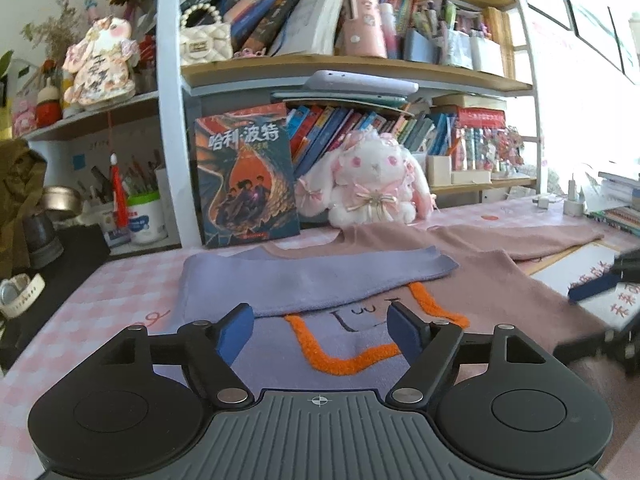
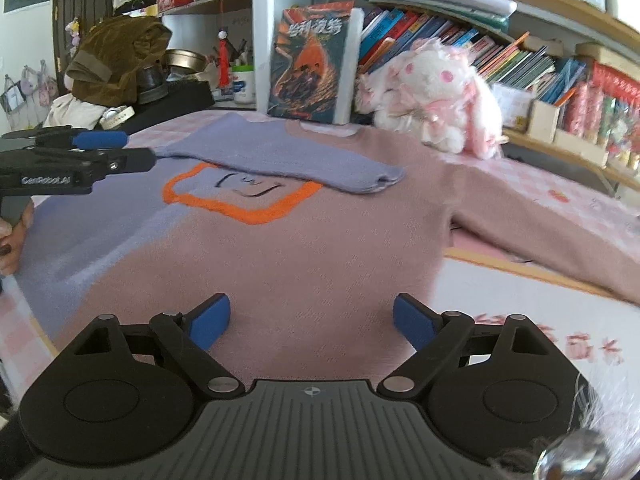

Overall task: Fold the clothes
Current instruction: 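Open the left gripper and move the right gripper toward the pink sleeve, then grasp the pink sleeve cuff with the right gripper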

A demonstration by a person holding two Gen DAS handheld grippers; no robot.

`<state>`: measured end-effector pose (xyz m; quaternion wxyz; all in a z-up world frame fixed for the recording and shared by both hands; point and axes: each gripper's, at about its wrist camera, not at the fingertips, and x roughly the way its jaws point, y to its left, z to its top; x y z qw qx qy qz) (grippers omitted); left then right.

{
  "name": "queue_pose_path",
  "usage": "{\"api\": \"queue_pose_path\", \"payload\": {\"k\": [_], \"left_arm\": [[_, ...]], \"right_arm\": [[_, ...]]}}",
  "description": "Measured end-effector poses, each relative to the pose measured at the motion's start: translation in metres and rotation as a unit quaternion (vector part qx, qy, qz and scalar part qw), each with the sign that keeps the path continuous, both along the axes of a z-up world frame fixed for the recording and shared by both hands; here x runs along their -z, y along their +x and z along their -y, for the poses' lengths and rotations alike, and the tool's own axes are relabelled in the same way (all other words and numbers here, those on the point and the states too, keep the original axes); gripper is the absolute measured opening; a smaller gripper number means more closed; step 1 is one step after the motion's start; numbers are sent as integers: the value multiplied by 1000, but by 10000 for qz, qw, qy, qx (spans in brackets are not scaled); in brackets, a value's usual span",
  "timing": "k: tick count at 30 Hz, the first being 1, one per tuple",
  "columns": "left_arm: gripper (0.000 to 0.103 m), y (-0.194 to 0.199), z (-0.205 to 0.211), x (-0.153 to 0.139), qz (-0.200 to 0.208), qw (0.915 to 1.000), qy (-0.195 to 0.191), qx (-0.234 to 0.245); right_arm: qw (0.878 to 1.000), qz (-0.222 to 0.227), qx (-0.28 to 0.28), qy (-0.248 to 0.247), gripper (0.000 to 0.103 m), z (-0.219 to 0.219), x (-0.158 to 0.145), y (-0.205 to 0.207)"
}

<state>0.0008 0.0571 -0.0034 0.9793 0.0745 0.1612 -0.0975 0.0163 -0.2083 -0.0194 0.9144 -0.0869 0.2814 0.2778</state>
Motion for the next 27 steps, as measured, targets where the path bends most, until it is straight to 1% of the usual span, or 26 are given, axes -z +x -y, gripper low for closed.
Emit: {"api": "queue_pose_path", "payload": {"k": [4,7,10,13,15,19,21,22,24,26,27], "left_arm": [[77,1,5,1,-42,9999,126,77],[77,4,7,2,-125,9997,169,86],[77,6,7,3,-196,9996,169,93],[77,6,6,3,-220,9996,140,84],[77,6,4,3,-220,9997,100,50],[77,5,2,3,-203,9998,20,-7],[77,6,2,3,-207,9998,19,-12],[77,6,2,3,-211,9998,32,-16],[77,6,3,3,-215,9997,82,-23],[77,6,5,3,-210,9997,140,-25],[77,6,6,3,-206,9997,162,-21]], "right_arm": [[9988,16,476,-104,88,28,-9,13],[9953,-68,958,-137,88,56,-13,30],[9891,-186,1449,-160,88,85,-15,48],[9797,-357,1973,-68,87,114,-17,66],[9717,-506,2308,-31,87,132,-18,79],[9534,-781,2911,118,83,170,-18,101],[9427,-946,3169,438,79,192,-18,109],[9367,-1033,3276,684,78,203,-18,113],[9209,-1231,3503,1189,74,223,-17,118],[9064,-1345,3718,1491,63,237,-17,122],[9001,-1371,3821,1582,62,243,-17,124]]}}
